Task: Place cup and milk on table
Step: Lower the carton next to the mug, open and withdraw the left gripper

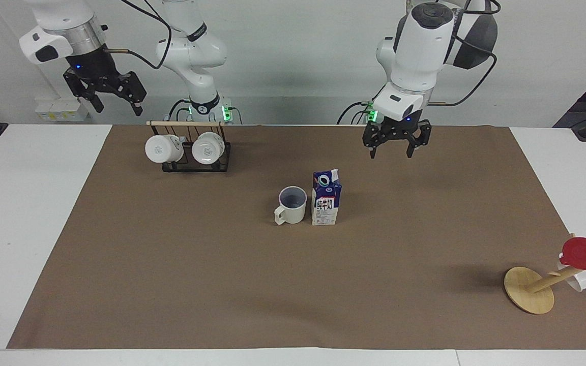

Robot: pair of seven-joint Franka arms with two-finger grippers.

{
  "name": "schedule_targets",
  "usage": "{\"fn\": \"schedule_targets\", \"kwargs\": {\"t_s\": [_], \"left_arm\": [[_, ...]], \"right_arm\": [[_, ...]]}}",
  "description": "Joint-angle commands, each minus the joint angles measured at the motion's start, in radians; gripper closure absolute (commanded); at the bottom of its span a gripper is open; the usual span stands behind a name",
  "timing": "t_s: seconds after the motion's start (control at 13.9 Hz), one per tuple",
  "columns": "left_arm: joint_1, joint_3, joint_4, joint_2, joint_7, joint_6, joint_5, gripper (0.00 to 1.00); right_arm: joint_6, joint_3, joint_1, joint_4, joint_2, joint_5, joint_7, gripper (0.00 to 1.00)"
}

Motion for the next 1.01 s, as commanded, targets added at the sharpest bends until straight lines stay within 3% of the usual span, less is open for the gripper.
{"fn": "schedule_targets", "kwargs": {"t_s": [0.0,0.22,0.5,0.79,0.94], "left_arm": [[0.103,-0.007,-0.025,-0.066,0.172,-0.052,-0.043,0.0],[0.197,-0.002,0.062,-0.068,0.323,-0.165,-0.07,0.0],[0.251,0.0,0.19,-0.042,0.344,-0.244,-0.068,0.0],[0.302,0.0,0.34,0.053,0.373,-0.356,-0.071,0.0],[0.314,0.001,0.353,0.059,0.411,-0.362,-0.073,0.0]], "right_arm": [[-0.013,0.002,-0.006,0.0,-0.007,0.007,-0.021,0.0],[-0.013,0.002,-0.006,0.0,-0.007,0.007,-0.021,0.0],[-0.013,0.002,-0.006,0.0,-0.007,0.007,-0.021,0.0],[-0.011,0.002,-0.006,0.0,-0.007,0.007,-0.021,0.0],[-0.013,0.002,-0.006,0.0,-0.007,0.007,-0.021,0.0]]}}
